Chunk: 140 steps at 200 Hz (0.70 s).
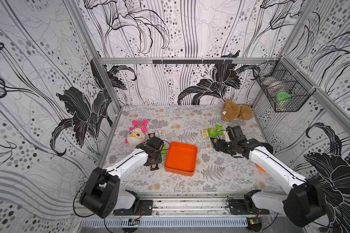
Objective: Take the cookies out of the storage box
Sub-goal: Place the cookie at the center of the board.
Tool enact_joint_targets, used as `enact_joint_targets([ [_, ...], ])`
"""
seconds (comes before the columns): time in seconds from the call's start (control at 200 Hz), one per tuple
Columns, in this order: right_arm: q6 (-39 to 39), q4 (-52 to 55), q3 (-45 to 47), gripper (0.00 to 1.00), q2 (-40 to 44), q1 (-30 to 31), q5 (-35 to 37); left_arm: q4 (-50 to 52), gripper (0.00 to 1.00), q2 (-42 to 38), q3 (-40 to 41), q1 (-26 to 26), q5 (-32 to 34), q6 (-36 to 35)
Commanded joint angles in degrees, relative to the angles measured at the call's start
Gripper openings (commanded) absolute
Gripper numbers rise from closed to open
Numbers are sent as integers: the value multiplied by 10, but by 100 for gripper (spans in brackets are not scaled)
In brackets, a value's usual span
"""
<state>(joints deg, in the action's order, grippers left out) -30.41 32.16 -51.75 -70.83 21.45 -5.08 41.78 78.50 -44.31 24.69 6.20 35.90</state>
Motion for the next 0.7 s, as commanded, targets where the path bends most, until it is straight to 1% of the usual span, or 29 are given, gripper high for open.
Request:
enact_joint_targets([
  [0.0,11,15,-5,72,16,-1,6,-54,48,18,20,-3,-11,31],
  [0.215,25,17,-3,72,21,-2,22,-69,48,31,40,-3,-5,36],
  [0.355,40,8,4,72,27,-2,45,-76,48,40,49,-2,-5,39],
  [0.39,45,4,8,72,30,-2,55,-75,51,40,49,-3,-5,40],
  [0.456,59,-7,17,73,34,-3,85,-70,65,35,44,-3,-1,42],
  [0.526,87,-30,31,73,39,-3,129,-57,72,27,31,-2,10,40],
  [0.546,97,-38,36,73,40,-5,142,-52,77,23,25,-3,14,38],
  [0.556,102,-43,39,73,40,-6,149,-49,78,22,22,-3,15,37],
  [0.661,162,-111,78,73,47,-25,219,-32,81,2,-21,-3,38,18],
  [0.696,188,-157,105,73,52,-37,245,-31,82,-6,-39,-6,49,7],
])
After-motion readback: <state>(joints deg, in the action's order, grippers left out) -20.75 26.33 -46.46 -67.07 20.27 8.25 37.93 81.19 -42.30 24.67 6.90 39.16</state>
